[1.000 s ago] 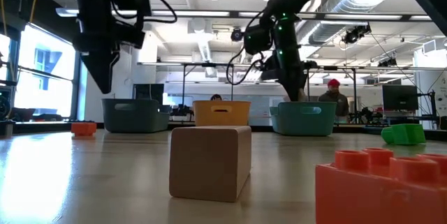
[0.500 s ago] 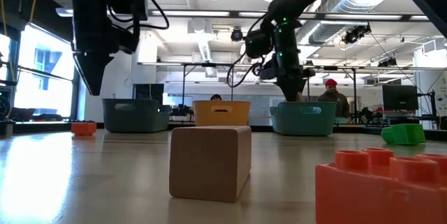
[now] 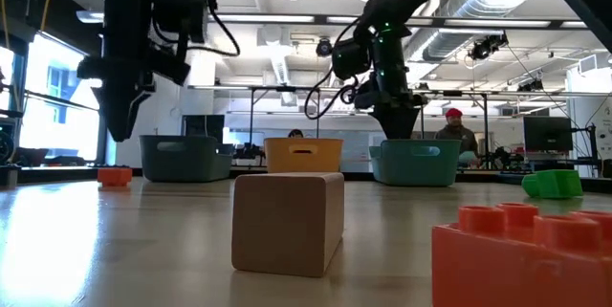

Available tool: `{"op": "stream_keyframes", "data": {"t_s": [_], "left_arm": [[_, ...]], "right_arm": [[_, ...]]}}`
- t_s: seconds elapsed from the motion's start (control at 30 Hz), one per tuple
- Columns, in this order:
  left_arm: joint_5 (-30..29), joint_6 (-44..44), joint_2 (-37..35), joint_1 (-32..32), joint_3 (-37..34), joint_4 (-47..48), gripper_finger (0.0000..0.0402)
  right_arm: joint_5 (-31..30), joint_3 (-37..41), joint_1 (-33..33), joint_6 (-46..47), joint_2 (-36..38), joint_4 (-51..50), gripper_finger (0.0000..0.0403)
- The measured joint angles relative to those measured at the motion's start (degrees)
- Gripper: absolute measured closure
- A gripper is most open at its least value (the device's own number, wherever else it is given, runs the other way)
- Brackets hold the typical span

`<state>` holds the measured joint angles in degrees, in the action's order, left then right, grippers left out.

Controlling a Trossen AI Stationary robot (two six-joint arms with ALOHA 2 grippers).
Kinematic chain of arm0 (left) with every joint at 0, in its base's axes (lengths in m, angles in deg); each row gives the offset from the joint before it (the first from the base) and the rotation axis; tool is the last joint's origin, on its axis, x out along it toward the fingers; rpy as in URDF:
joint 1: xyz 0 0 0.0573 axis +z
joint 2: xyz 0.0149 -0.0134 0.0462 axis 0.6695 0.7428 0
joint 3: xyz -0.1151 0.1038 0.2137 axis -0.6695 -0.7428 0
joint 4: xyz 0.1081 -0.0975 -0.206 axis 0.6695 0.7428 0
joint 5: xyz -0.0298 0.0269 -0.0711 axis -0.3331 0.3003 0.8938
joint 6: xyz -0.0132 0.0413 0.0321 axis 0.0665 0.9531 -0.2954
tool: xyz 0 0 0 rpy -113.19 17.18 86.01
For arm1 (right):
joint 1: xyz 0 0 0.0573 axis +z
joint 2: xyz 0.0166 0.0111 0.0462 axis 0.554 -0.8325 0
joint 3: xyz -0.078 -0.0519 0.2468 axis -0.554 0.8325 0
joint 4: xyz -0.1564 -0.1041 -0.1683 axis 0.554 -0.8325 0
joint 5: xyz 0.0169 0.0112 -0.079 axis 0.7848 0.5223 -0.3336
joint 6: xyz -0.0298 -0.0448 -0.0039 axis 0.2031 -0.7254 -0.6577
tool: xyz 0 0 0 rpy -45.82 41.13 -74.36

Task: Sort & place blocks by color
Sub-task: Put the brown block into the green bin, then put the orange game piece into the yellow bin

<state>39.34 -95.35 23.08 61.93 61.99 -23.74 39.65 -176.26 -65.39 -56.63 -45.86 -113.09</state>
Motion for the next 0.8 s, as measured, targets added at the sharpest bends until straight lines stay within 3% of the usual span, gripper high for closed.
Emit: {"op": "stream_keyframes", "data": {"t_s": [0.8], "left_arm": [[0.3,10.5,10.8,6.5,0.0,-1.0,0.0200]], "right_arm": [[-0.2,-0.1,0.0,1.6,2.7,-0.2,0.0238]]}}
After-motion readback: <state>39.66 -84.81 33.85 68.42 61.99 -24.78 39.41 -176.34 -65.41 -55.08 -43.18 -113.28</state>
